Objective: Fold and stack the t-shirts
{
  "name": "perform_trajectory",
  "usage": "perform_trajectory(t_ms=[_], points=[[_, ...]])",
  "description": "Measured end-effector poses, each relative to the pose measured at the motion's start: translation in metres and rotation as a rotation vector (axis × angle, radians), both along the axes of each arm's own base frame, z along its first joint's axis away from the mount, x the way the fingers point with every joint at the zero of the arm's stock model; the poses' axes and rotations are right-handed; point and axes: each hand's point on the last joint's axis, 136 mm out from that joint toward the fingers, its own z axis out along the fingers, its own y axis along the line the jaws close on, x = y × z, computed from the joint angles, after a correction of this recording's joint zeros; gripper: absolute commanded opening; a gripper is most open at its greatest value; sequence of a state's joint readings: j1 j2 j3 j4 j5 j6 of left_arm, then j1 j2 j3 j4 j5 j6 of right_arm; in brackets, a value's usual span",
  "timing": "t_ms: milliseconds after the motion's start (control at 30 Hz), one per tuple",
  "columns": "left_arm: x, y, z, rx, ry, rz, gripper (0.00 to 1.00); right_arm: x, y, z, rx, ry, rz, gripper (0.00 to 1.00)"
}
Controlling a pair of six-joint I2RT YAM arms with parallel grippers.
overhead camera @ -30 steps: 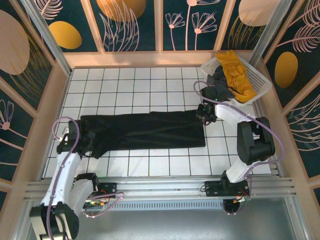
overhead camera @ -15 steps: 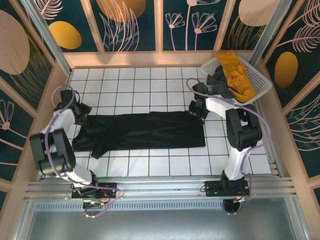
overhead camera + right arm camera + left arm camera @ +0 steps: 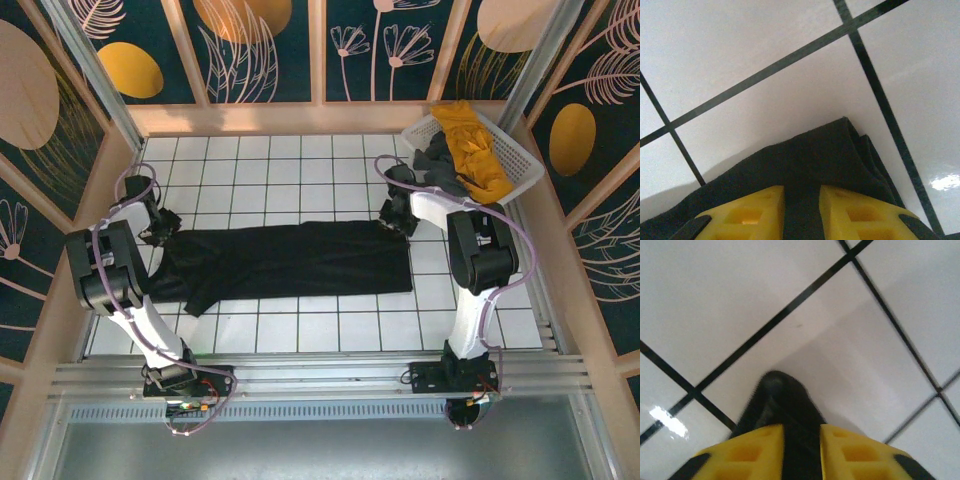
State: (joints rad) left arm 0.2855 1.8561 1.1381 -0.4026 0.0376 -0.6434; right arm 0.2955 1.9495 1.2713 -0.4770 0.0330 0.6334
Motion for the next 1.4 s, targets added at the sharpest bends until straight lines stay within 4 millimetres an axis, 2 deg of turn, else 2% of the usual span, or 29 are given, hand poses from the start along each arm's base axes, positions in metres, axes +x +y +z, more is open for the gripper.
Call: perform_trajectory(t_ms=[33, 167, 333, 367, 433, 500, 567, 633, 667, 733, 800, 867, 933, 1067, 1133, 1200, 1400], points=[[0.000, 0.002, -0.006, 0.006, 0.019, -0.003, 0.13, 0.001, -0.003, 0.000, -0.004, -0.003, -0.004, 0.28], [0.020, 0.007, -0.005, 0.004, 0.000, -0.012, 0.06, 0.009, -0.017, 0.000, -0.014, -0.020, -0.002, 0.29], [0.043, 0.008, -0.004, -0.019, -0.031, -0.022, 0.07, 0.020, -0.020, 0.003, -0.038, -0.053, 0.069, 0.30], [0.046, 0.009, -0.003, -0.022, -0.036, -0.024, 0.10, 0.022, -0.020, 0.004, -0.044, -0.060, 0.080, 0.31], [0.050, 0.009, -0.002, -0.024, -0.042, -0.029, 0.28, 0.024, -0.022, 0.005, -0.066, -0.073, 0.103, 0.32], [0.051, 0.009, 0.001, -0.022, -0.048, -0.026, 0.38, 0.026, -0.023, 0.008, -0.082, -0.085, 0.116, 0.34], [0.046, 0.011, 0.009, 0.000, -0.056, -0.023, 0.45, 0.027, -0.024, 0.016, -0.105, -0.106, 0.128, 0.35], [0.038, 0.010, 0.027, 0.028, -0.083, -0.022, 0.48, 0.025, -0.022, 0.029, -0.114, -0.138, 0.138, 0.35], [0.034, 0.007, 0.039, 0.040, -0.108, -0.029, 0.49, 0.022, -0.020, 0.036, -0.112, -0.153, 0.144, 0.36], [0.028, -0.011, 0.072, 0.060, -0.203, -0.077, 0.49, 0.015, -0.007, 0.053, -0.078, -0.191, 0.173, 0.37], [0.023, -0.042, 0.096, 0.052, -0.297, -0.154, 0.48, 0.007, 0.006, 0.063, -0.029, -0.215, 0.203, 0.37], [0.019, -0.076, 0.105, 0.006, -0.360, -0.249, 0.46, -0.004, 0.017, 0.061, 0.016, -0.208, 0.230, 0.37], [0.011, -0.107, 0.092, -0.057, -0.364, -0.343, 0.46, -0.015, 0.021, 0.050, 0.047, -0.174, 0.242, 0.37], [-0.010, -0.142, 0.042, -0.152, -0.247, -0.460, 0.49, -0.035, 0.009, 0.023, 0.065, -0.071, 0.205, 0.33], [-0.015, -0.150, 0.027, -0.165, -0.207, -0.498, 0.51, -0.038, -0.002, 0.013, 0.064, -0.035, 0.173, 0.30], [-0.017, -0.152, 0.020, -0.166, -0.191, -0.524, 0.51, -0.041, -0.010, 0.008, 0.061, -0.012, 0.148, 0.30], [-0.020, -0.159, 0.017, -0.161, -0.192, -0.599, 0.46, -0.043, -0.012, 0.006, 0.064, -0.003, 0.138, 0.30]])
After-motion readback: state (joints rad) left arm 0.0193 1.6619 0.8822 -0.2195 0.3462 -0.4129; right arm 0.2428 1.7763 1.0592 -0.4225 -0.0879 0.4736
